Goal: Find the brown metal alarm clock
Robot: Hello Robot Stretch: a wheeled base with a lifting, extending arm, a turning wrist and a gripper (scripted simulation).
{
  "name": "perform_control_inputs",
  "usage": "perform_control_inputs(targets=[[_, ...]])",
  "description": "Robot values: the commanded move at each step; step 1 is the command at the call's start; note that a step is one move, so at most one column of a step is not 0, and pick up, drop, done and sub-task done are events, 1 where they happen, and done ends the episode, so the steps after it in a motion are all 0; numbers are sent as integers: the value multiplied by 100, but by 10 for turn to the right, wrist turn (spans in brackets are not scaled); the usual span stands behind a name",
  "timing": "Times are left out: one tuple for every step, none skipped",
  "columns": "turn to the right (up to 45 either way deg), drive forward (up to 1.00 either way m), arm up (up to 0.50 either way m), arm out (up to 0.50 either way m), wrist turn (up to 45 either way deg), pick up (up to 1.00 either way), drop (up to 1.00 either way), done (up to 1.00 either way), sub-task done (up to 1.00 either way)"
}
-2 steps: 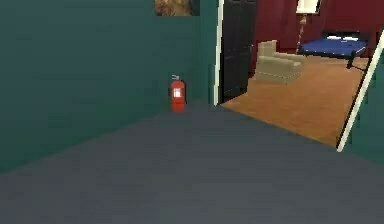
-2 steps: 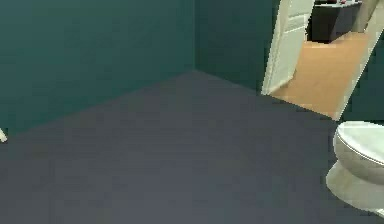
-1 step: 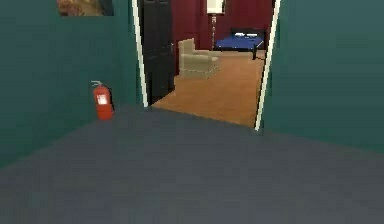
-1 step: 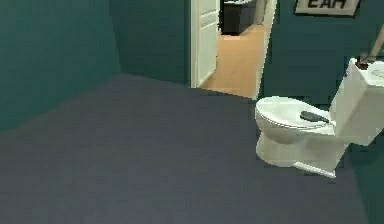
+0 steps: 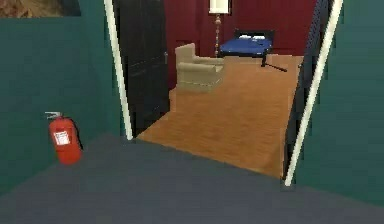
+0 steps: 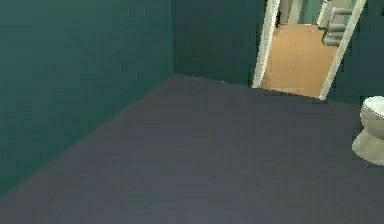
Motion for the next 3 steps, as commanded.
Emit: perform_control_inputs(targets=[[0, 100, 0, 0, 0, 0, 0, 0, 0], [0, 60, 0, 0, 0, 0, 0, 0, 0], [240, 0, 0, 0, 0, 0, 0, 0, 0]])
